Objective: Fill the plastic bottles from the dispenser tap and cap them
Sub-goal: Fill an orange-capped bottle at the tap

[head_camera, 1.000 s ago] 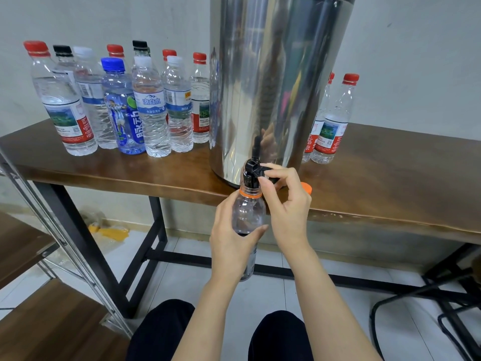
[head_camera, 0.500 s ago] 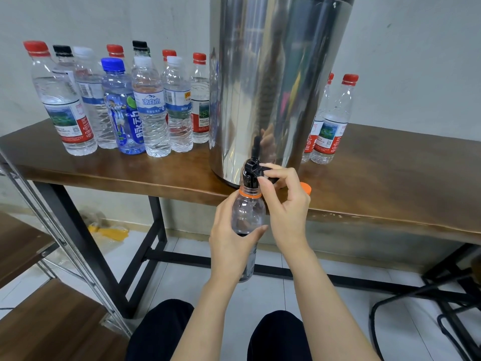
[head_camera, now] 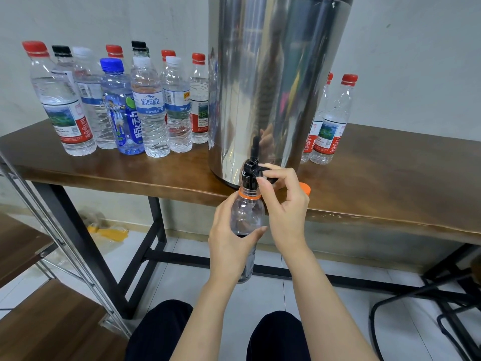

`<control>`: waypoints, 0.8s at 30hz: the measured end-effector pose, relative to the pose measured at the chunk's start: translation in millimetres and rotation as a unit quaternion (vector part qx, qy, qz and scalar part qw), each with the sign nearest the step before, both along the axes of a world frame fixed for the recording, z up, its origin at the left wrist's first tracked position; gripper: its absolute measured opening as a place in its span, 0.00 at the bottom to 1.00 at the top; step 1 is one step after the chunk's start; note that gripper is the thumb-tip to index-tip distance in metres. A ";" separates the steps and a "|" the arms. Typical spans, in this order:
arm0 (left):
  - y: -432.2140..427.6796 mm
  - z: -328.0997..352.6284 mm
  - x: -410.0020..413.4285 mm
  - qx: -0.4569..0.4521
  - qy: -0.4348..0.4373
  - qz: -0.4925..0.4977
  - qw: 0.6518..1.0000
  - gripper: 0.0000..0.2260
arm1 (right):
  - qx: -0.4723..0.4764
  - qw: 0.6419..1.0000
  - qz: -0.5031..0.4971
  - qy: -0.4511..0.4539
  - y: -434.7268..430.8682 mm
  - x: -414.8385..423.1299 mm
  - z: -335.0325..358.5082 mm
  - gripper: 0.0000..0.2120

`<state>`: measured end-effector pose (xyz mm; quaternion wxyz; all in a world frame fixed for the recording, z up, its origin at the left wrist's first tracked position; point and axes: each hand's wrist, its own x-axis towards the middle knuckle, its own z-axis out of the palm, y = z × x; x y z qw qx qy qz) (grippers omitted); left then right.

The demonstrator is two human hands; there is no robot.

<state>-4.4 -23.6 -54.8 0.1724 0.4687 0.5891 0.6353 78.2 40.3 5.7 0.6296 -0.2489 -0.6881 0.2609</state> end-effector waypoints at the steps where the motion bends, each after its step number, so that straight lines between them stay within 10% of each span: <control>1: 0.1 -0.2 0.1 0.000 0.000 0.000 1.000 0.37 | -0.001 1.000 0.001 0.001 -0.1 0.3 -0.1 0.06; 24: 1.2 -0.3 1.8 -0.013 -0.002 0.003 1.000 0.37 | -0.005 1.000 0.007 0.003 -0.8 0.1 0.4 0.04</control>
